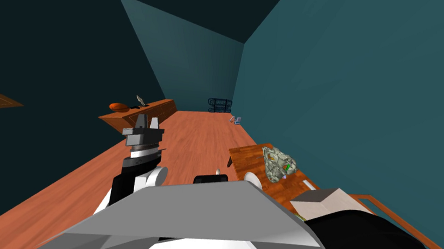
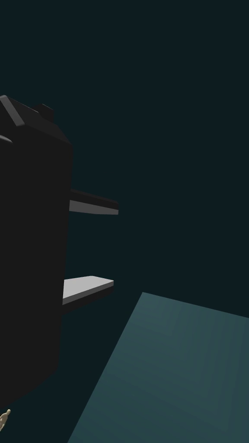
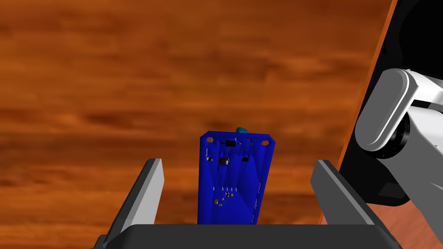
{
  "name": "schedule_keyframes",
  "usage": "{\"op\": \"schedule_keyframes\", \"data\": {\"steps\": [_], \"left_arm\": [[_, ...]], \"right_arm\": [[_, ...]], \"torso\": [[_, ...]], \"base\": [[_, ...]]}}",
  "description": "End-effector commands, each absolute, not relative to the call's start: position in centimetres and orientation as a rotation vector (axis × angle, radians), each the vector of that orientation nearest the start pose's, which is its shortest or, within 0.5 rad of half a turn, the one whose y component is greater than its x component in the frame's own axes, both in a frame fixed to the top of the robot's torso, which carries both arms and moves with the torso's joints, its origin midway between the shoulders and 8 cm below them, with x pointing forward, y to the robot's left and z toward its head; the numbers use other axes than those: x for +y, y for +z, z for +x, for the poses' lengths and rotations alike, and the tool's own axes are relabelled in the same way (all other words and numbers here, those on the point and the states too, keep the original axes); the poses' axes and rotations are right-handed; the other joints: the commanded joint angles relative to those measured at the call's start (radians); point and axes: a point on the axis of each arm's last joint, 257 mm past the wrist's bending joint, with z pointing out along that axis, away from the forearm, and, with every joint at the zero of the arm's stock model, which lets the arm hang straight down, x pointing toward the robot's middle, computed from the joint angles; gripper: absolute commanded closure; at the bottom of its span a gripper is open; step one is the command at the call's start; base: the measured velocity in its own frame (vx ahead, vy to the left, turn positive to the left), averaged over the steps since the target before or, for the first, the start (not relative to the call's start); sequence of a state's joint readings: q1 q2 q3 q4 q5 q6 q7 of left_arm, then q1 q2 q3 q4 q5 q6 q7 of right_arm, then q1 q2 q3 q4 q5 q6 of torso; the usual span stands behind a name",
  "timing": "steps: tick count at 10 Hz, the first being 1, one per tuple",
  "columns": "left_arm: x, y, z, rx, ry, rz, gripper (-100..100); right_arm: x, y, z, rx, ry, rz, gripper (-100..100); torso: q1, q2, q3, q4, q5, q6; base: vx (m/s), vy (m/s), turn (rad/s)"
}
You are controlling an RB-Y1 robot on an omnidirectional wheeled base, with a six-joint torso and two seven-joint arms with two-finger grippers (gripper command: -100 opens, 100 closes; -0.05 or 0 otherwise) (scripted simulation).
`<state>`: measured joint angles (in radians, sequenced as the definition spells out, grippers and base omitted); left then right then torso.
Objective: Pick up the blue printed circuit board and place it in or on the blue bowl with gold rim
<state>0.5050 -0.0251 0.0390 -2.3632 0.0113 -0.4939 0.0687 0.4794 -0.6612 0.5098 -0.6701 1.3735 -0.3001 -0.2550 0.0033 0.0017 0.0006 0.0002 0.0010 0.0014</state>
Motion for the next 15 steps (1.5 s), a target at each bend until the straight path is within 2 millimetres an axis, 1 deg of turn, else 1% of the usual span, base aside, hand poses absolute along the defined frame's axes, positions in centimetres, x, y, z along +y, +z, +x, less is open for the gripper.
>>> {"op": "schedule_keyframes", "data": {"steps": [1,15], "left_arm": [[29.2,5.88,32.35,0.515,-1.348,-0.639,0],[29.2,5.88,32.35,0.515,-1.348,-0.639,0]], "right_arm": [[-47.07,-62.81,-10.69,3.158,-0.036,-0.238,-100],[-47.16,-62.81,-10.51,3.158,-0.036,-0.242,-100]], "torso": [[0.0,0.0,0.0,0.0,0.0,0.0],[0.0,0.0,0.0,0.0,0.0,0.0]], "base": [[0.0,0.0,0.0],[0.0,0.0,0.0]]}}
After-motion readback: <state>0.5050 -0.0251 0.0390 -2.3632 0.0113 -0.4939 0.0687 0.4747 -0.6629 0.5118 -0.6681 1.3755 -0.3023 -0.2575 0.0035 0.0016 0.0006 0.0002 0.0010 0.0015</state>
